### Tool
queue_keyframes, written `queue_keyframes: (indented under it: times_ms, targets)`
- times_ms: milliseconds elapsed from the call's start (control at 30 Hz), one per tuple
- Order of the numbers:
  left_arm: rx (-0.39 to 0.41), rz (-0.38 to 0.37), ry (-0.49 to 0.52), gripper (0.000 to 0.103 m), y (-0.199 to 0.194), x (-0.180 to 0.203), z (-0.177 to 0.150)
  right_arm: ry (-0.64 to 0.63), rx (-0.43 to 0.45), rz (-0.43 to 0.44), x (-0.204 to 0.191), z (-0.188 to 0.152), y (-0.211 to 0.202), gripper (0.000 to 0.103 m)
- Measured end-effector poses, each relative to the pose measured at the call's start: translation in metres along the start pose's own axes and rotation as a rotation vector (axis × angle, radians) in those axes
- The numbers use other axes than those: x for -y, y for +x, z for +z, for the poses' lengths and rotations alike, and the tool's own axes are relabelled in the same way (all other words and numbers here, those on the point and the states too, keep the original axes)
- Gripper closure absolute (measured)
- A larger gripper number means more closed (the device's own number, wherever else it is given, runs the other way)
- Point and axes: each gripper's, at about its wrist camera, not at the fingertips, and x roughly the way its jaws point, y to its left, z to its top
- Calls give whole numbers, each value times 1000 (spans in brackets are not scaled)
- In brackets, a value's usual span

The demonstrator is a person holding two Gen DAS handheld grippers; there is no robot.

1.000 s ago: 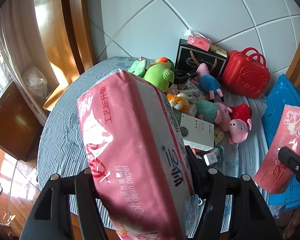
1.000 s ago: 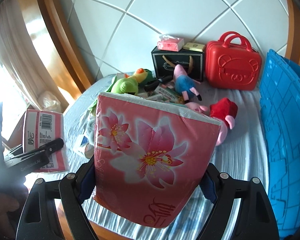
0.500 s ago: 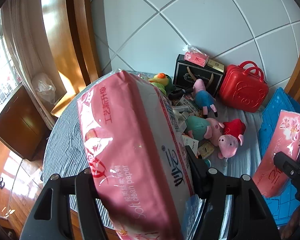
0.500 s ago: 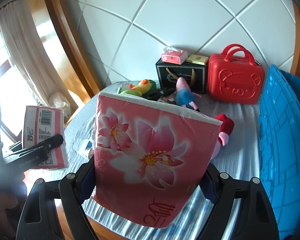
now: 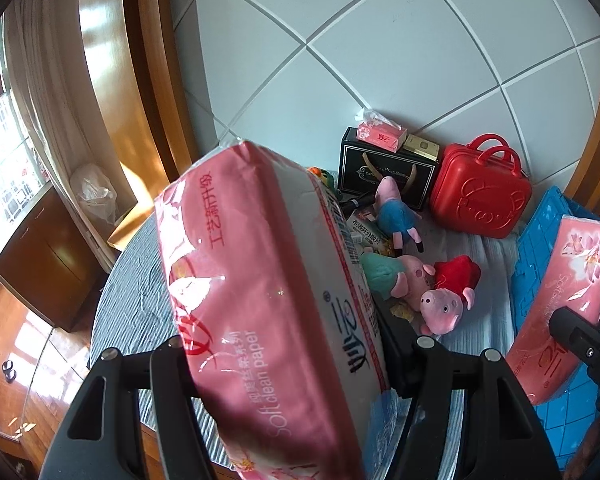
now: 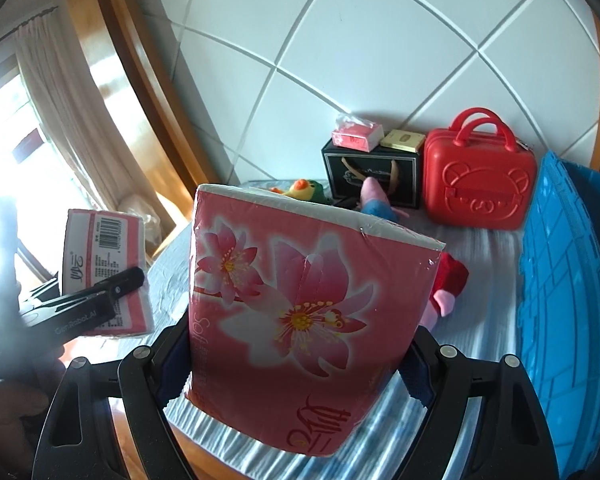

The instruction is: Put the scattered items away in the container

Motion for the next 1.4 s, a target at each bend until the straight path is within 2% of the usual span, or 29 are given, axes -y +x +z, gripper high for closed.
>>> queue_keyframes:
  times_ms: [433, 733, 1133, 1400]
  targets:
    - [52, -27, 24, 40, -15, 72, 24, -17, 39, 3, 53, 30, -31, 18]
    - [74, -73, 64, 40, -20, 133, 34, 6, 55, -12, 95, 35, -58, 18]
    - [100, -162, 174, 40, -35, 233, 36, 75, 93, -78, 166, 30, -102, 18]
    - [113, -254, 280, 40, -51, 314, 30, 134, 123, -137, 216, 19, -141, 18]
